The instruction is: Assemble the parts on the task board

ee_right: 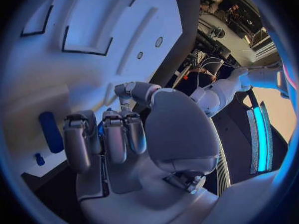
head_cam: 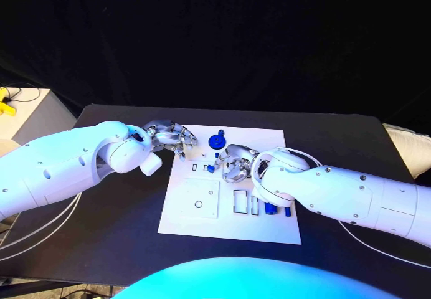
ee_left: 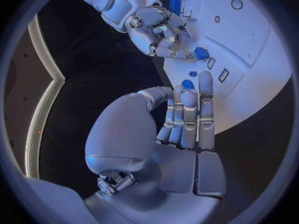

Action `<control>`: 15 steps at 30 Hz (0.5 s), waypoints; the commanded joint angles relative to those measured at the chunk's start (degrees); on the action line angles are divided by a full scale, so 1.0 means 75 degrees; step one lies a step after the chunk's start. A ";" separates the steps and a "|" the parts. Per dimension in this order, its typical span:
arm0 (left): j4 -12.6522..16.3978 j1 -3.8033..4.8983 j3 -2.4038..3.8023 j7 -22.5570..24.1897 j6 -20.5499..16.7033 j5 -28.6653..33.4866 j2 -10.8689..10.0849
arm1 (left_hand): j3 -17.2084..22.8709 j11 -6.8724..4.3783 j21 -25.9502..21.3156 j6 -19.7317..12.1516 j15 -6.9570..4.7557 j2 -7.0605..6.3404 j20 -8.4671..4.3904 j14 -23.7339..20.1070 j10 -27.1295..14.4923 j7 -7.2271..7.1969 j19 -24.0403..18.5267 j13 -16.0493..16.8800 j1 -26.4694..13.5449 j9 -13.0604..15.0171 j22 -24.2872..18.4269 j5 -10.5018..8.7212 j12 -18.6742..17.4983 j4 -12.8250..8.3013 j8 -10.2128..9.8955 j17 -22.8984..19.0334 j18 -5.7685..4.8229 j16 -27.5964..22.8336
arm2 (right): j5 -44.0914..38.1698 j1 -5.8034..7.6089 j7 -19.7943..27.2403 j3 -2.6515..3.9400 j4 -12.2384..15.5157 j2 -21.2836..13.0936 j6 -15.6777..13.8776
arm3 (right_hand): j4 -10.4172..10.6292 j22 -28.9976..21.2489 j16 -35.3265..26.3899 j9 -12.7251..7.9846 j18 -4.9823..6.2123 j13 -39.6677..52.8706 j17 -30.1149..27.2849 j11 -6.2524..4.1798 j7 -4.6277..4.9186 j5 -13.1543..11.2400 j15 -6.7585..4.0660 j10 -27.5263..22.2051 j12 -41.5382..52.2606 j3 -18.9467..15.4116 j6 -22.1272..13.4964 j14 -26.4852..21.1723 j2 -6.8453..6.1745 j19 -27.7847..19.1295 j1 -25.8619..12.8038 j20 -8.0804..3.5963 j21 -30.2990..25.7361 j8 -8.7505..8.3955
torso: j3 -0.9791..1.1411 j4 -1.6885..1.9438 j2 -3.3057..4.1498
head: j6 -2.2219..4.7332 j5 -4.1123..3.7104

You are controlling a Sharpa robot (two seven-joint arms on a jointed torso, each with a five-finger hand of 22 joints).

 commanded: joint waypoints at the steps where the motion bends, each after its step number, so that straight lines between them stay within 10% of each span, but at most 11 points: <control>1: 0.0016 0.0000 0.0006 0.0052 0.0074 -0.0005 0.0012 | -0.0005 0.0019 0.0020 -0.0032 0.0008 0.0000 0.0021 -0.0051 -0.0055 0.0031 -0.0015 -0.0007 0.0050 -0.0007 0.0008 0.0035 0.0040 -0.0040 0.0048 -0.0006 0.0110 -0.0024 | 0.0001 -0.0009 0.0064 -0.0001 0.0048 -0.0010 0.0180 | -0.0019 0.2011 0.0031 0.0009 -0.0049 0.1811 0.2012 0.0006 0.0005 0.0018 -0.0019 0.0635 -0.0045 0.0044 0.0067 0.0796 0.0000 0.0800 -0.0052 -0.0062 0.0034 0.0043 | 0.0002 0.0004 0.0003 | -0.0011 0.0002; 15: 0.0012 0.0000 0.0006 0.0046 0.0079 -0.0005 0.0011 | -0.0005 0.0019 0.0020 -0.0032 0.0008 0.0000 0.0021 -0.0051 -0.0055 0.0031 -0.0015 -0.0007 0.0050 -0.0007 0.0008 0.0035 0.0040 -0.0040 0.0048 -0.0006 0.0110 -0.0024 | -0.0011 -0.0030 0.0018 -0.0002 0.0162 -0.0061 0.0227 | -0.0038 0.2011 0.0031 0.0014 -0.0049 0.1819 0.2012 0.0060 0.0028 0.0022 0.0024 0.0642 -0.0040 0.0050 0.0168 0.0796 0.0017 0.0800 -0.0091 -0.0034 0.0034 0.0078 | 0.0002 0.0002 0.0001 | -0.0029 0.0002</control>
